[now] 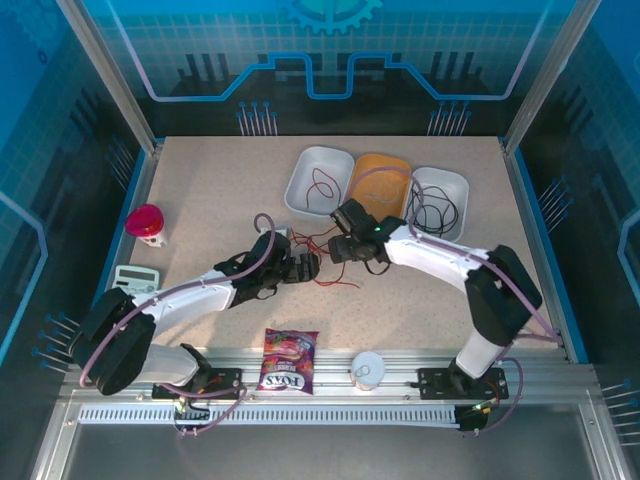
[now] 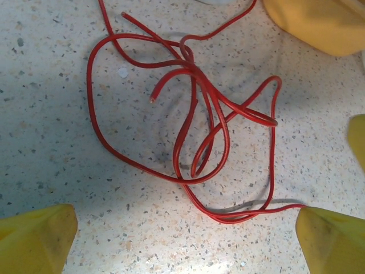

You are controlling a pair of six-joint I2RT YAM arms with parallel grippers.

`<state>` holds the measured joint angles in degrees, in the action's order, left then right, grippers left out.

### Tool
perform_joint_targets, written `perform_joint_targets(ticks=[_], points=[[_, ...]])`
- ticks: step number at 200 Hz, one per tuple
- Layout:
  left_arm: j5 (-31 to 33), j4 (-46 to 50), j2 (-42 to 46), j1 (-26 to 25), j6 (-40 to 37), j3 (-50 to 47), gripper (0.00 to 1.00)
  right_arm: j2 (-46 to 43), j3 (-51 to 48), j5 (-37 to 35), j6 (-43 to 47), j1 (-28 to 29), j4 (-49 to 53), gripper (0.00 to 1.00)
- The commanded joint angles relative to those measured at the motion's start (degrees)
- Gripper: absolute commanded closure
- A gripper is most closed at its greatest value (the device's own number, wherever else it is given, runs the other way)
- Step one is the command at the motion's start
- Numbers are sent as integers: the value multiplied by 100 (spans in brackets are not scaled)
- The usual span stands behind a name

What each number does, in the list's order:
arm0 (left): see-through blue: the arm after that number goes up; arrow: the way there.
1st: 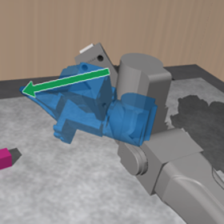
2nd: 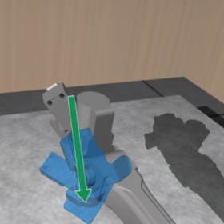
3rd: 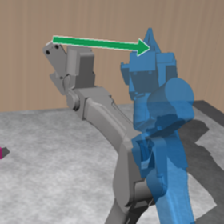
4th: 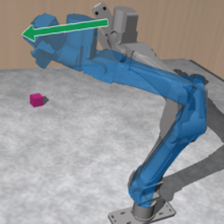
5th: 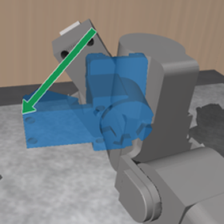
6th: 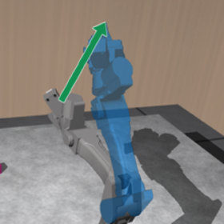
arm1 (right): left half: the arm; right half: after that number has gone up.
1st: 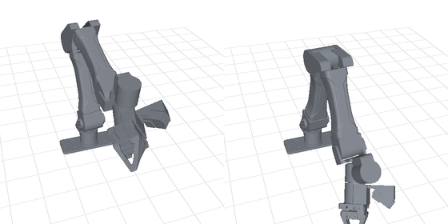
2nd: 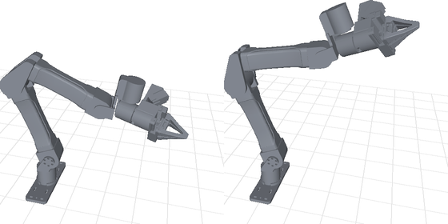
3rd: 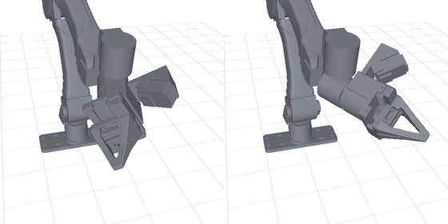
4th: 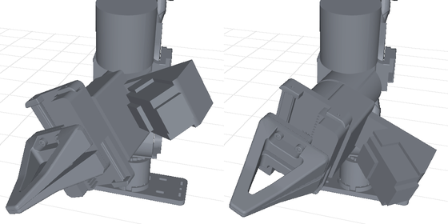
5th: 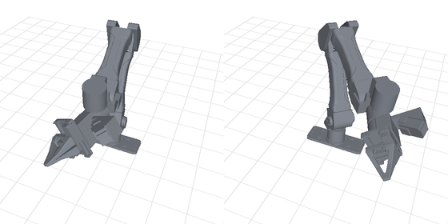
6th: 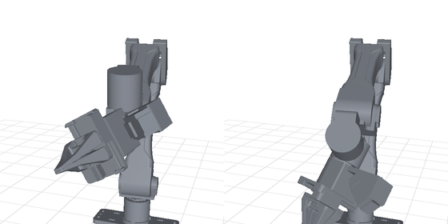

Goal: Untangle the cables
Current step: Pick up the cable.

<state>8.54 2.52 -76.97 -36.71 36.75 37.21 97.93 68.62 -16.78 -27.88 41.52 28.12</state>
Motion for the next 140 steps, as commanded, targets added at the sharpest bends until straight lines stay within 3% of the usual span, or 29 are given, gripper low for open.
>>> perform_joint_targets(ticks=[1, 110, 140], points=[[294, -62, -38, -4, 381, -106, 1, 368, 412, 327, 796, -114, 0, 33], [61, -110, 1, 463, 921, -372, 1, 1505, 888, 1091, 1403, -320, -213, 40], [35, -116, 31, 515, 973, -401, 1, 1709, 1036, 1335, 1452, -311, -256, 48]])
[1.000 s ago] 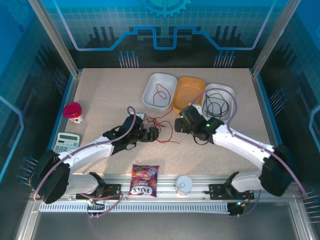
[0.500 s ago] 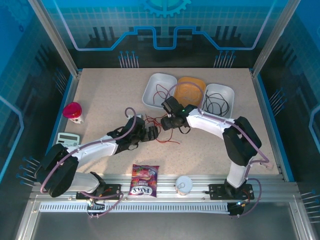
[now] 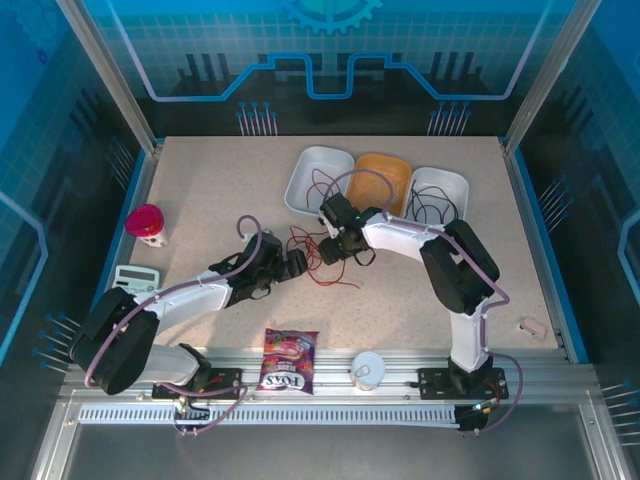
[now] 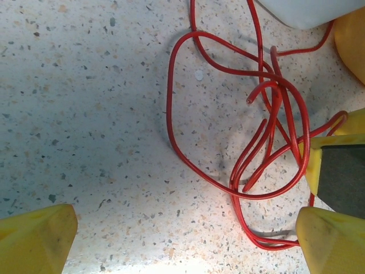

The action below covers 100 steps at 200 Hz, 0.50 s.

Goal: Untangle the cables
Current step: Pick up the cable.

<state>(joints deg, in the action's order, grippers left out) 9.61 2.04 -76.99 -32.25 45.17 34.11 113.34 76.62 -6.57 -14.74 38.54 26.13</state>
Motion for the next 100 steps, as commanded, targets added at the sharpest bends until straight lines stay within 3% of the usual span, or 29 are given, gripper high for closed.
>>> perform_joint_targets(ticks=[1, 55, 100], points=[[-72, -66, 34, 70, 132, -94, 1, 174, 242, 323, 138, -18, -56, 48], [-90, -47, 70, 183, 232, -106, 1, -83, 127, 127, 20, 80, -11, 87], [-229, -109, 106, 411, 379, -198, 1, -776, -51, -689, 9, 425, 198, 96]])
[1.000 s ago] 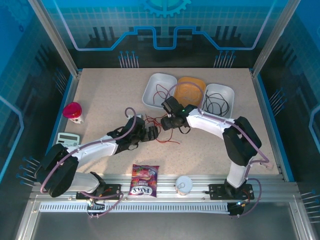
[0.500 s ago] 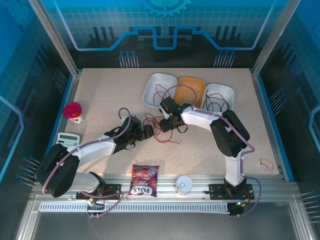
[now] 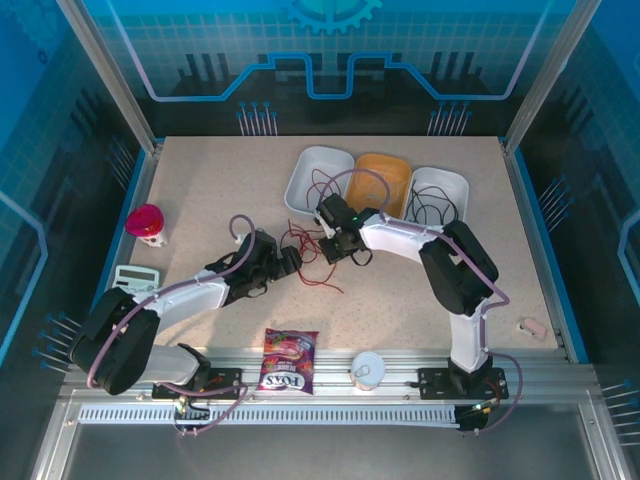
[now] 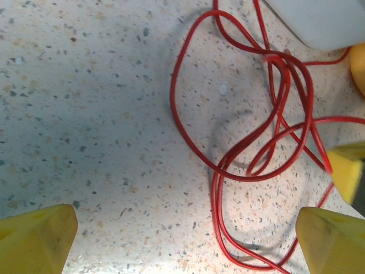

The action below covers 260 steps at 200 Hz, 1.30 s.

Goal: Untangle the cables
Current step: Pick up the cable.

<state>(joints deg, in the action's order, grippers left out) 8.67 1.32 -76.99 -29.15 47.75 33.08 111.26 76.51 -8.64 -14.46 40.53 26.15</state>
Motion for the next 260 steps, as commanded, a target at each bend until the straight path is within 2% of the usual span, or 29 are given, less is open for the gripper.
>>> perform_joint_targets(ticks=[1, 21, 59, 125, 222, 260], points=[[-132, -36, 110, 106, 116, -98, 1, -583, -40, -494, -21, 235, 201, 97], [-111, 7, 183, 166, 78, -100, 1, -871, 24, -787, -45, 400, 361, 100], [-76, 78, 383, 234, 45, -152, 1, -1415, 240, -1130, -55, 701, 558, 100], [90, 151, 767, 348, 25, -337, 1, -2144, 443, -1227, -329, 791, 754, 100], [210, 382, 1053, 532, 0, -441, 1, -3068, 626, -606, -482, 781, 638, 100], [66, 153, 1115, 528, -218, -452, 1, -2968, 475, -405, -817, 715, 610, 100]])
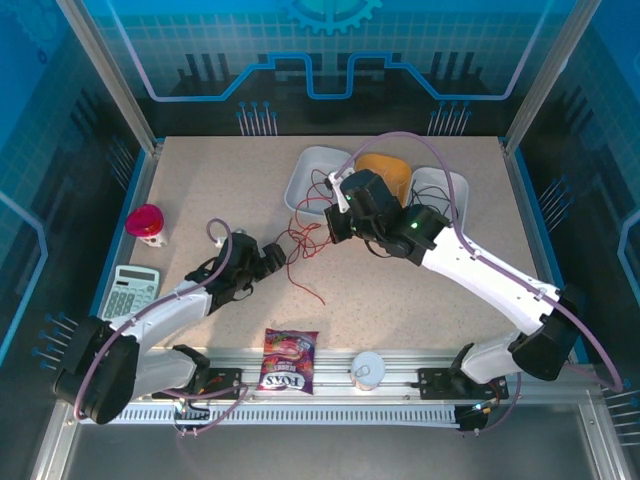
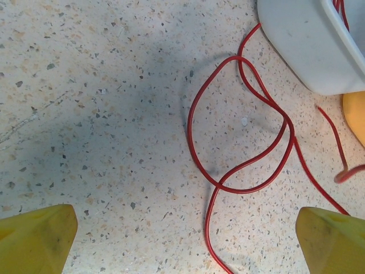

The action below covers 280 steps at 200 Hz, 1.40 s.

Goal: Untangle the cables
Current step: Pick up the cable.

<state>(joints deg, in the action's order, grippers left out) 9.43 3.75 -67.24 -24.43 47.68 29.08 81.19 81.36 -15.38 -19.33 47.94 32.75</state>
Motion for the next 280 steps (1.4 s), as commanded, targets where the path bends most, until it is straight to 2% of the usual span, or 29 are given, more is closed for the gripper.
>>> perform_joint_targets(ticks=[1, 61, 119, 175, 221, 251, 280], points=[[-11, -92, 145, 54, -214, -47, 1, 47, -13, 284, -341, -28, -50, 100], [132, 35, 341, 57, -146, -93, 1, 954, -264, 869, -1357, -251, 107, 100], [249, 235, 362, 95, 20, -125, 1, 1570, -297, 1500, -1654, -233, -209, 100], [265, 284, 383, 142, 67, -137, 1, 1263, -309, 2140, -1517, -175, -944, 100], [512, 396, 714, 149, 185, -206, 1, 1006, -147, 2403, -1390, -260, -1076, 100], [856, 618, 1173, 161, 256, -271, 1, 849, -76, 2330, -1226, -290, -1052, 100], [1466, 1160, 1697, 169, 129, -188, 1, 799, 298, 1920, -1012, -404, -517, 100]])
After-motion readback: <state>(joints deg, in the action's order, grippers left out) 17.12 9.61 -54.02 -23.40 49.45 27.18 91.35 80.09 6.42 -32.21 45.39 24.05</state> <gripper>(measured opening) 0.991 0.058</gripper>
